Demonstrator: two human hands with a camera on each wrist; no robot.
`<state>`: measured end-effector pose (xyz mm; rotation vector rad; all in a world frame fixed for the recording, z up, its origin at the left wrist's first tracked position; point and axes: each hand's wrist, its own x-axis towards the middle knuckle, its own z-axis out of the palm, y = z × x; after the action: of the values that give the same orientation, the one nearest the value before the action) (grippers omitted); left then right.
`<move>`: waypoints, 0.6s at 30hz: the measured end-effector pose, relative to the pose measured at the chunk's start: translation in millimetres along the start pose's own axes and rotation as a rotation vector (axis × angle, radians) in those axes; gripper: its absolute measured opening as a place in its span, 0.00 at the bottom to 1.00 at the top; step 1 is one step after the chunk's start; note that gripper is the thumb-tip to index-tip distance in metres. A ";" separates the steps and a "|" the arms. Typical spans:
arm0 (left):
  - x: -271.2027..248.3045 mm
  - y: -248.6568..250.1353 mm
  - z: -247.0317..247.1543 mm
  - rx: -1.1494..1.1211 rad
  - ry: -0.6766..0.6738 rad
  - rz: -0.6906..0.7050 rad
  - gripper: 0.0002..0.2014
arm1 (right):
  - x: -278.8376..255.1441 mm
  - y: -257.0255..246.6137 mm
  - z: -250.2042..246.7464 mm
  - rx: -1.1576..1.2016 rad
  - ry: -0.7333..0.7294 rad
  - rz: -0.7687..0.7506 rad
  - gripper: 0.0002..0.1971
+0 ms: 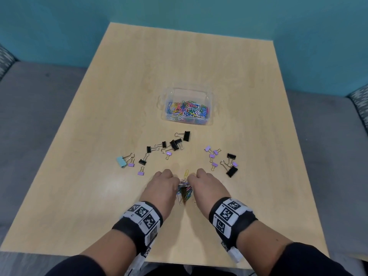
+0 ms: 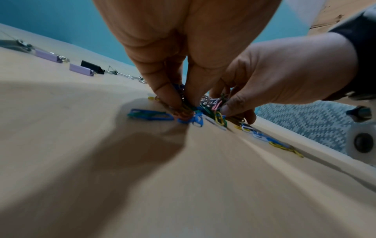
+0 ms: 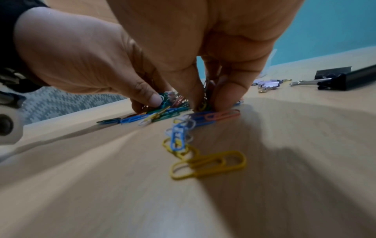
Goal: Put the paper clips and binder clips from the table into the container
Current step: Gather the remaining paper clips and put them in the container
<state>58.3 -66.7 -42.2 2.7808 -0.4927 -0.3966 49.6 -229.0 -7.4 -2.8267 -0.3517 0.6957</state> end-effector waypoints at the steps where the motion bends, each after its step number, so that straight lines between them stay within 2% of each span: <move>1: 0.1 -0.8 -1.3 -0.011 -0.004 -0.004 0.16 | 0.1 0.9 -2.1 0.008 -0.013 0.003 0.20; 5: 2.2 1.7 -10.1 -0.114 -0.024 -0.108 0.03 | 3.2 5.5 -3.2 0.073 -0.018 0.040 0.12; 8: 2.2 1.1 -19.7 -0.222 -0.083 -0.168 0.08 | 5.4 10.0 -2.4 0.188 -0.015 0.104 0.06; 12: 1.8 -4.6 -33.7 -0.405 -0.126 -0.237 0.05 | -0.2 17.7 -12.7 0.439 -0.059 0.130 0.05; 18: 17.0 -9.6 -71.7 -1.101 -0.152 -0.488 0.03 | 2.7 29.5 -53.3 0.990 -0.085 0.236 0.04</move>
<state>99.0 -47.8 17.0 1.7506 0.3320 -0.7113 82.7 -263.9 30.0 -1.9005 0.2688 0.7532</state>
